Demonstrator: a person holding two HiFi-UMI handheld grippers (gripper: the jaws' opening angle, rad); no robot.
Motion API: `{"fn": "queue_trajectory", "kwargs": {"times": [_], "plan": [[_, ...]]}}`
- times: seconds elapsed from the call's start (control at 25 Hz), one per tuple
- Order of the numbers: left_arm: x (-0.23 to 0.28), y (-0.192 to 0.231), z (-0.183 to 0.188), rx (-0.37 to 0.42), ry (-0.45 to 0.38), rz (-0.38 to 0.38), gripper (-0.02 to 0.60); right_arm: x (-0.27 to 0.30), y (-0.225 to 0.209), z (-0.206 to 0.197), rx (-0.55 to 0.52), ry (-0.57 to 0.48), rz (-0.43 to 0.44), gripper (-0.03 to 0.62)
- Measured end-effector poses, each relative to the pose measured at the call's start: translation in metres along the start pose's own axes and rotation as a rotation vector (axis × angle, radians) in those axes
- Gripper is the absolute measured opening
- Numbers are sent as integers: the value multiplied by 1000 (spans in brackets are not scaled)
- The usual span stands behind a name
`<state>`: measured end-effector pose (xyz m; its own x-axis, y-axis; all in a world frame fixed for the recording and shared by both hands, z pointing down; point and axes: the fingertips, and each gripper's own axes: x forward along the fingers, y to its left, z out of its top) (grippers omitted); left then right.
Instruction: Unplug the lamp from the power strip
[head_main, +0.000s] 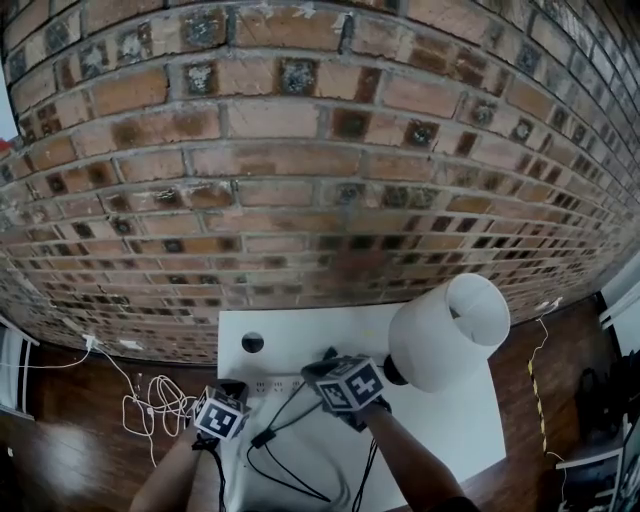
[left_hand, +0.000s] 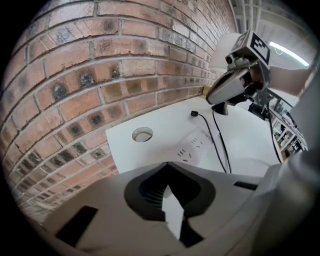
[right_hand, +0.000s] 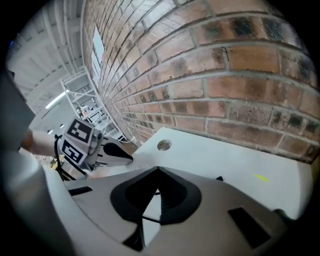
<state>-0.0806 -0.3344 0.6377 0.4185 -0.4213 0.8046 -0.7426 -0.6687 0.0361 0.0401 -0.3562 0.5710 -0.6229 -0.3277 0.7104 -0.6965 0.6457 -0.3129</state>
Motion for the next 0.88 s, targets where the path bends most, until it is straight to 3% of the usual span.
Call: {"fn": "queue_trajectory", "kwargs": {"times": [0.24, 0.44, 0.68, 0.88], "plan": [[-9, 10, -4, -114, -1, -16, 7, -19, 21, 19, 114, -120, 83, -3], [-42, 5, 35, -243, -129, -95, 4, -33, 46, 40, 109, -207, 145, -3], [-78, -18, 67, -267, -215, -144, 3, -45, 70, 48, 90, -252, 174, -3], [-107, -27, 86, -249, -272, -124, 2, -66, 84, 61, 43, -296, 186, -3]]}}
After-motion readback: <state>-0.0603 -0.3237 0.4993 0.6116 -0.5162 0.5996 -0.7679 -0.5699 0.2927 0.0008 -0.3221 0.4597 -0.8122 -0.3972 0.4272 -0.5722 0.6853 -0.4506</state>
